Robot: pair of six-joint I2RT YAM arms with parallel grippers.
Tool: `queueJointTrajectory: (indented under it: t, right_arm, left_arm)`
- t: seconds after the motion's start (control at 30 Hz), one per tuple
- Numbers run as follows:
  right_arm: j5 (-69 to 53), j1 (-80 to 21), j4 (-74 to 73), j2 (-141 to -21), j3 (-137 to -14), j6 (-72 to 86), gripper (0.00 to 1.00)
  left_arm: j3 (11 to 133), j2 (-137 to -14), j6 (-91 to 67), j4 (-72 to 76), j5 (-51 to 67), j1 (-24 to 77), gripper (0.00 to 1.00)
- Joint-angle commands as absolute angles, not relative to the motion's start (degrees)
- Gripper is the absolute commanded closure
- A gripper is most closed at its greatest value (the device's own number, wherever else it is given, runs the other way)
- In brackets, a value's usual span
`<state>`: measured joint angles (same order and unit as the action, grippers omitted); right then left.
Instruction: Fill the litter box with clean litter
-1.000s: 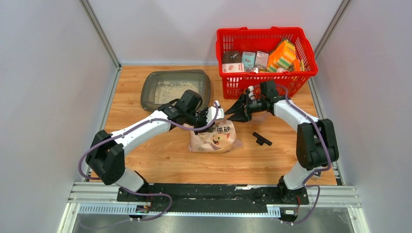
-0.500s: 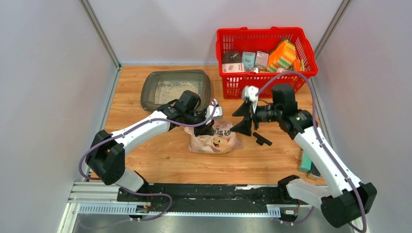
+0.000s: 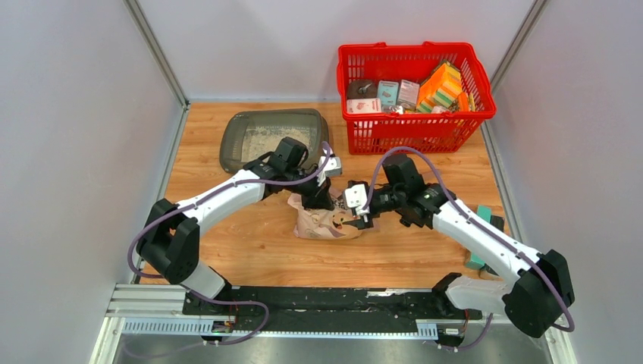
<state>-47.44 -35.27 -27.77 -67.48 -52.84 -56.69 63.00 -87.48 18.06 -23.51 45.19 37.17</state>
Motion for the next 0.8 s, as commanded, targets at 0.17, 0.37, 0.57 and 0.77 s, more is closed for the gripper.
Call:
queueJointTrajectory:
  t: [0.17, 0.37, 0.57, 0.77]
  right_arm:
    - [-38.5, -38.8, -11.7, -71.6, -48.6, -54.9, 0.34]
    - [-35.0, -38.7, -7.7, -72.5, -47.6, -49.7, 0.41]
    - [-32.3, -38.6, -10.9, -71.5, -46.8, -49.8, 0.62]
    - [-30.5, -36.7, -17.5, -70.2, -47.3, -49.0, 0.66]
  left_arm:
    - [63.3, -88.1, 13.4, -19.8, 53.7, 36.8, 0.86]
    - [63.0, -87.8, 13.9, -19.9, 54.3, 36.7, 0.85]
    - [63.1, -87.7, 15.8, -21.6, 55.4, 35.9, 0.81]
    - [62.4, -84.8, 28.4, -31.8, 54.7, 34.5, 0.65]
